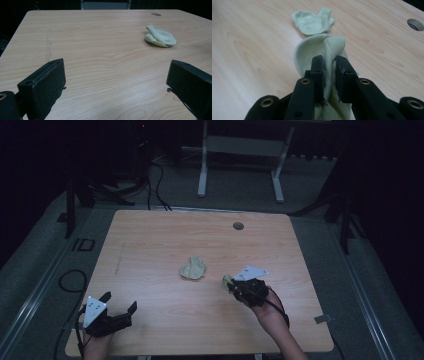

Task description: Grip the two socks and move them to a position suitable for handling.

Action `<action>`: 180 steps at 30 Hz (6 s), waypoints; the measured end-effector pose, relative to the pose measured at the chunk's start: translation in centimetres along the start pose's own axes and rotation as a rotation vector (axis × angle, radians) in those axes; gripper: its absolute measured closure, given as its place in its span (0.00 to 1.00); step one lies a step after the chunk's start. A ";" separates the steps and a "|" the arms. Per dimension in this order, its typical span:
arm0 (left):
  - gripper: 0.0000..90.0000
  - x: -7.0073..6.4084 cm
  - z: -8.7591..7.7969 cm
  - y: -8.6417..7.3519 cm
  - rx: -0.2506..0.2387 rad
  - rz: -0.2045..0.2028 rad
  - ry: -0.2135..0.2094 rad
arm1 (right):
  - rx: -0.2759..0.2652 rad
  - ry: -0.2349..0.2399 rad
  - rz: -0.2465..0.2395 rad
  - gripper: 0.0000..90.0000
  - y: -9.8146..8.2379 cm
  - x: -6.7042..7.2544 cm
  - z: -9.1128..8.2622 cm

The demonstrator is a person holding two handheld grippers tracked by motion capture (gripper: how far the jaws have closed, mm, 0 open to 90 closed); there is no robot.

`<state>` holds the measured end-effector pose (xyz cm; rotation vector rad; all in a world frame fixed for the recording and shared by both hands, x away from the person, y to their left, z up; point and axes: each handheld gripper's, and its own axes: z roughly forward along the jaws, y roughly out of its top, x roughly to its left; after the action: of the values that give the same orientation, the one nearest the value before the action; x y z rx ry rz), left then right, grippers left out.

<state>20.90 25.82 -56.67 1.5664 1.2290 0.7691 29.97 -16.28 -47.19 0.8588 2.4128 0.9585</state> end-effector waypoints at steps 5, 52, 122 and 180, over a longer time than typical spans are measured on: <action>0.03 -0.1 0.1 0.0 0.004 0.002 -0.005 | 0.010 0.015 -0.030 0.86 -1.0 1.6 -0.7; 0.06 -4.4 1.5 0.5 0.129 0.058 -0.203 | 0.037 0.191 -0.021 0.54 -4.8 6.6 2.7; 0.98 -17.6 7.6 0.9 0.509 0.122 -0.495 | 0.102 0.063 0.159 0.92 -11.3 0.8 -2.1; 0.43 -12.5 5.5 0.5 0.453 0.152 -0.501 | 0.052 0.104 0.033 0.38 3.7 -1.2 7.0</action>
<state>22.38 12.20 -57.00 2.0811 0.9510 0.1584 36.17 -11.66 -49.16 0.8900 2.5295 0.9786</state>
